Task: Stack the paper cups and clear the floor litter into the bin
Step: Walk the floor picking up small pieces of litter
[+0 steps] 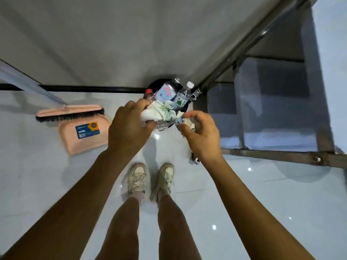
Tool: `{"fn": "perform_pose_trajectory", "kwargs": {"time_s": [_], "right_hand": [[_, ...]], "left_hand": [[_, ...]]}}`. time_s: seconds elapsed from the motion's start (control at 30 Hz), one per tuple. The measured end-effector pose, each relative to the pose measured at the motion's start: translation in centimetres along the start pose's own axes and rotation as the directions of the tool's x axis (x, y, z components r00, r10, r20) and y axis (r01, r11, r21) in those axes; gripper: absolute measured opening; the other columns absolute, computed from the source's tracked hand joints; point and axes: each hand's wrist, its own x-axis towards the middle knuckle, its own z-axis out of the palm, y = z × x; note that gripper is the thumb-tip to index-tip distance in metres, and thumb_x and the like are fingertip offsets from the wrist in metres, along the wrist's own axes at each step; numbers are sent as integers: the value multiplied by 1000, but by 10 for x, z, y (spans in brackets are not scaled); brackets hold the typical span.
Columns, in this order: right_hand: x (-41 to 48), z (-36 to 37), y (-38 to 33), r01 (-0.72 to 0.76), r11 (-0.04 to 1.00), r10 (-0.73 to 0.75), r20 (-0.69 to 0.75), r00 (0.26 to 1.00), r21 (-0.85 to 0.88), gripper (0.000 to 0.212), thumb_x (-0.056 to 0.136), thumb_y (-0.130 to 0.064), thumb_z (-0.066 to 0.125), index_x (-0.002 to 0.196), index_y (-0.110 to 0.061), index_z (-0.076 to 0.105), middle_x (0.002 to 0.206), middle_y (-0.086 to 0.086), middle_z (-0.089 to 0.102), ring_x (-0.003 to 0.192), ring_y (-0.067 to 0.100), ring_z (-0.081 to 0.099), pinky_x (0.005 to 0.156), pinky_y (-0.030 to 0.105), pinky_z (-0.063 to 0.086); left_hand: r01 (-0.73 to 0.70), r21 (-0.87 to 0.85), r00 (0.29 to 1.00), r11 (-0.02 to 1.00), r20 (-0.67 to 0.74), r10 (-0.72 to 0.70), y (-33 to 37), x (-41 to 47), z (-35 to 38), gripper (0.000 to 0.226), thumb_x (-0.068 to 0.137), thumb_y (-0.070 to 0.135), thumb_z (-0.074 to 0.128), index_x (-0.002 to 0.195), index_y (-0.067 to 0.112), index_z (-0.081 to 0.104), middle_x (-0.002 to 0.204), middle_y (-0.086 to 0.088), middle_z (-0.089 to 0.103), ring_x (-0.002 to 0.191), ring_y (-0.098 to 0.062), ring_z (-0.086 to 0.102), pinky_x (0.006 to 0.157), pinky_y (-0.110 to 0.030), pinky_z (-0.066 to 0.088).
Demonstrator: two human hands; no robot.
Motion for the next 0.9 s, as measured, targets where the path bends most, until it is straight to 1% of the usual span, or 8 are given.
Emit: {"fn": "perform_pose_trajectory", "kwargs": {"time_s": [0.13, 0.27, 0.33, 0.47, 0.57, 0.67, 0.83, 0.9], "right_hand": [[72, 48, 66, -92, 996, 92, 46, 995, -15, 21, 81, -10, 65, 100, -16, 60, 101, -7, 47, 91, 10, 52, 89, 24, 46], [128, 84, 126, -199, 979, 199, 15, 980, 48, 20, 79, -8, 66, 90, -20, 53, 107, 7, 58, 99, 27, 59, 90, 44, 50], [147, 95, 149, -246, 966, 246, 6, 969, 80, 20, 80, -9, 65, 93, -19, 52, 112, 11, 58, 98, 26, 59, 90, 44, 51], [165, 99, 161, -298, 946, 296, 36, 954, 126, 34, 85, -15, 59, 118, -16, 48, 115, 3, 50, 100, 23, 58, 89, 40, 53], [166, 95, 161, -333, 936, 320, 113, 940, 116, 41, 89, -21, 56, 127, -19, 42, 111, -5, 46, 100, 17, 56, 92, 36, 51], [163, 87, 159, -323, 946, 317, 142, 938, 16, 40, 89, -20, 56, 127, -17, 44, 111, -6, 49, 97, 15, 53, 91, 28, 47], [153, 71, 145, -302, 953, 297, 162, 941, 9, 29, 88, -17, 57, 116, -16, 53, 103, -7, 52, 97, 18, 56, 95, 40, 48], [146, 60, 132, -280, 960, 273, 165, 948, 19, 27, 88, -15, 56, 115, -16, 54, 100, -9, 53, 95, 17, 57, 94, 40, 49]], "left_hand": [[9, 103, 999, 995, -39, -5, -54, 49, 80, 44, 76, 28, 56, 117, 12, 55, 105, -14, 62, 102, -38, 50, 79, -34, 32], [11, 129, 1000, 992, -18, -9, -95, 87, 146, 46, 77, 34, 57, 119, 15, 53, 107, -12, 60, 106, -37, 50, 83, -33, 30], [19, 112, 1000, 994, -8, -18, -104, 95, 170, 46, 79, 35, 58, 120, 15, 52, 111, -13, 59, 107, -36, 49, 80, -31, 28], [42, 92, 998, 995, 35, -45, -111, 108, 195, 45, 80, 35, 61, 120, 17, 51, 116, -9, 59, 107, -34, 51, 75, -21, 20], [17, 55, 996, 998, 85, -22, -112, 116, 199, 52, 76, 37, 64, 123, 18, 50, 121, -7, 59, 106, -33, 53, 83, -28, 35], [39, 27, 992, 999, 116, -42, -102, 118, 196, 51, 77, 35, 62, 124, 19, 49, 121, -8, 59, 105, -34, 54, 86, -35, 45], [9, -37, 991, 999, 137, -4, -77, 113, 182, 52, 76, 37, 61, 123, 18, 50, 124, -9, 58, 109, -31, 55, 90, -44, 49], [15, -55, 990, 998, 139, -7, -62, 108, 170, 49, 80, 29, 66, 125, 17, 50, 127, -10, 56, 114, -29, 52, 92, -39, 49]]}}
